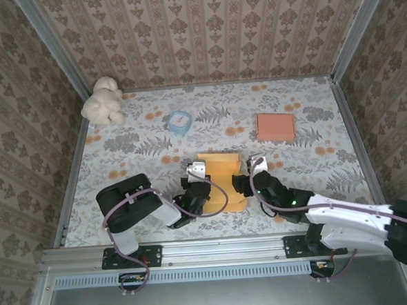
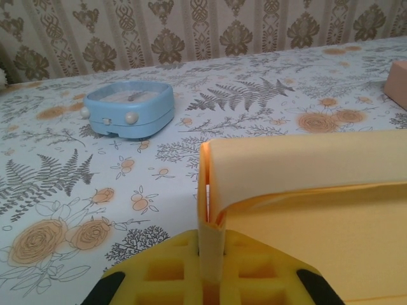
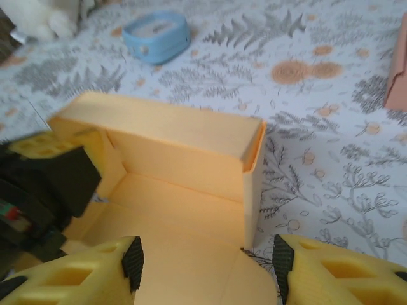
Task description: Fold the paper box
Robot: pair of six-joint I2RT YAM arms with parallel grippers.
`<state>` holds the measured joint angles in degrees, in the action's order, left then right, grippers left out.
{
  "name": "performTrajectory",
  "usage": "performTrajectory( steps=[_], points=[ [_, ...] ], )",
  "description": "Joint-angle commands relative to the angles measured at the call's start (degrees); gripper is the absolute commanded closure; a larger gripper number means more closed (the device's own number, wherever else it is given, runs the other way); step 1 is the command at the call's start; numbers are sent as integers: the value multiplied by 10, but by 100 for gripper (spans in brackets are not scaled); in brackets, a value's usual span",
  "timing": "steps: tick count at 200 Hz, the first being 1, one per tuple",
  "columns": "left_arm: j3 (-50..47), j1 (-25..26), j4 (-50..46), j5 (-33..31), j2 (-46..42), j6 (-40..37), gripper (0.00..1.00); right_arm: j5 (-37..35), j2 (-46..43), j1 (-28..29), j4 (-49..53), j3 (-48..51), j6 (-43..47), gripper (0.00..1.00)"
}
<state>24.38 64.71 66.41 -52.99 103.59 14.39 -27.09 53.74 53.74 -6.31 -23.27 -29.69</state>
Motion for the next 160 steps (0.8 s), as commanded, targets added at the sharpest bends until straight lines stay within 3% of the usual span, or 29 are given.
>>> performTrajectory(
  steps=[1, 28, 75, 160],
  points=[
    [-14, -4, 79, 41, 27, -36, 100, -26, -53, -16, 83, -10, 11, 40],
    [-2, -5, 81, 71, 44, -50, 100, 12, -55, -64, 105, -36, 23, 41],
    [8, -4, 82, 89, 60, -60, 100, 82, 29, -131, 53, -65, 39, 42],
    [21, -4, 83, 100, 84, -75, 100, 85, 123, -153, -14, -53, 49, 44]
  ],
)
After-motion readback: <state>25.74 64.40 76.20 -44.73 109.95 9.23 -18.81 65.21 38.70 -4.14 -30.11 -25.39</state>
